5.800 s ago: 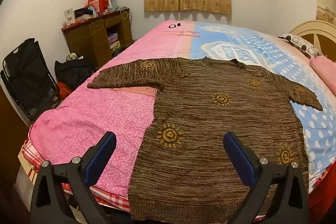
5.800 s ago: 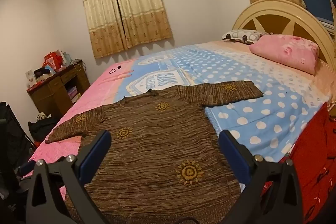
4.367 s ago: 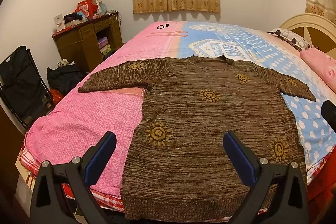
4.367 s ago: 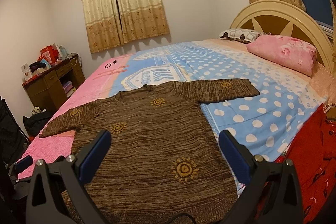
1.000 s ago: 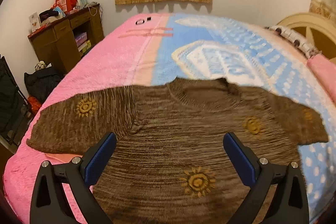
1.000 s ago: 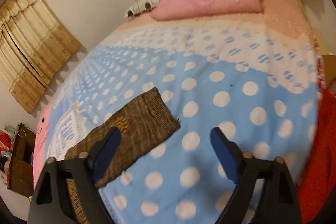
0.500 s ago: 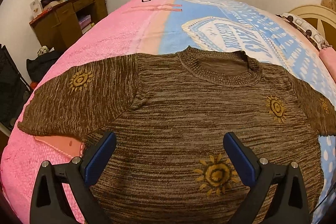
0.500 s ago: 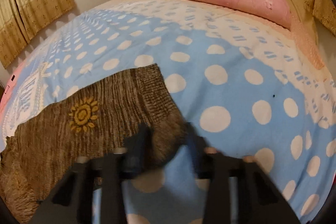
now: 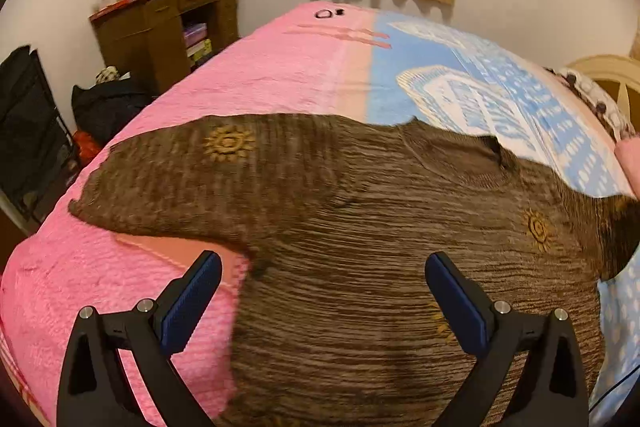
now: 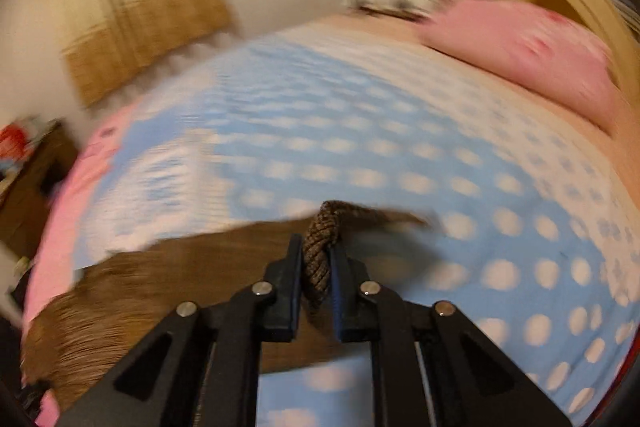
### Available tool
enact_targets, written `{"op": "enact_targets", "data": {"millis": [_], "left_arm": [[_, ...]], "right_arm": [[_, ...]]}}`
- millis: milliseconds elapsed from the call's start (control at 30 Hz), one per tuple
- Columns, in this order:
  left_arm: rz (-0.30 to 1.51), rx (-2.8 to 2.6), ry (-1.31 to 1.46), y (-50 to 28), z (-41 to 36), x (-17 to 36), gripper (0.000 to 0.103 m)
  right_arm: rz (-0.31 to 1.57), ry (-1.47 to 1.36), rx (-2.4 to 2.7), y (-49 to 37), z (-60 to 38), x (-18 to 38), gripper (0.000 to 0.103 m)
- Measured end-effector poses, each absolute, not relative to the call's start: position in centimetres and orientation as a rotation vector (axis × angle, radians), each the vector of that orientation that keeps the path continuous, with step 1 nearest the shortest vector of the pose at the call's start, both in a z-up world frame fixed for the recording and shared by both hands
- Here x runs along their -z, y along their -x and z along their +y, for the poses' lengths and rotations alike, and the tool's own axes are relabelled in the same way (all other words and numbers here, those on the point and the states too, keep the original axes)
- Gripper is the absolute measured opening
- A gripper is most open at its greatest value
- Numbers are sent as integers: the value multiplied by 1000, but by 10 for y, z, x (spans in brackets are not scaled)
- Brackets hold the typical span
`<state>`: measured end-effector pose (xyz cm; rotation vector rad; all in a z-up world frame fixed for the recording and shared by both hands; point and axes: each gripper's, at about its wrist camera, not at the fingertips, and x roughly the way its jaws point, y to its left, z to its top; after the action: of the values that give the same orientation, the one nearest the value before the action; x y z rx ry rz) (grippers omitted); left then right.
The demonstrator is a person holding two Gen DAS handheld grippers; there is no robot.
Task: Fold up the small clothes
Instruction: 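Move the right tool to the sweater sleeve and close on its cuff, then fold the gripped sleeve inward across the sweater body with the right tool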
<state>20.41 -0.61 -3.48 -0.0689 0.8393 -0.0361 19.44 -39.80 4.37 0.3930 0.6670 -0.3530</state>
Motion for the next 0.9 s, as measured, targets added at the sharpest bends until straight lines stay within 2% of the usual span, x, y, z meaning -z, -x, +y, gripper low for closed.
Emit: {"op": "enact_targets", "data": {"millis": [167,267,333,367,400,433,467,633,733,900], "left_arm": [[816,28,93,-199,12,32,102],[812,10,67,-198,21,36,102],[815,1,55,-196,29,39,102],[816,-1,54,-196,34,41,102],[814,-1,53,-195,38,42,102],[810,0,53,-194,41,44,102],[806,-2,51,-194,43,46,102],[823,18,63,-201,38,55,102],[835,60,62,-201,26,57,102],[823,100,-8,-200,-1,56,102]], "right_arm": [[643,-339,34,-240,-278,-63,15],[655,-288,-36,-257,-216,-36,15],[680,-249,-79,-268,-177,0,20],[705,-233,-98,-269,-166,15,28],[749,-219,-123,-270,-156,30,47],[794,-210,-143,-274,-152,44,55],[810,-215,-156,-271,-149,53,58],[744,-269,-109,-246,-178,47,56],[730,-208,44,-239,-212,40,56],[727,-263,191,-248,-295,30,57]]}}
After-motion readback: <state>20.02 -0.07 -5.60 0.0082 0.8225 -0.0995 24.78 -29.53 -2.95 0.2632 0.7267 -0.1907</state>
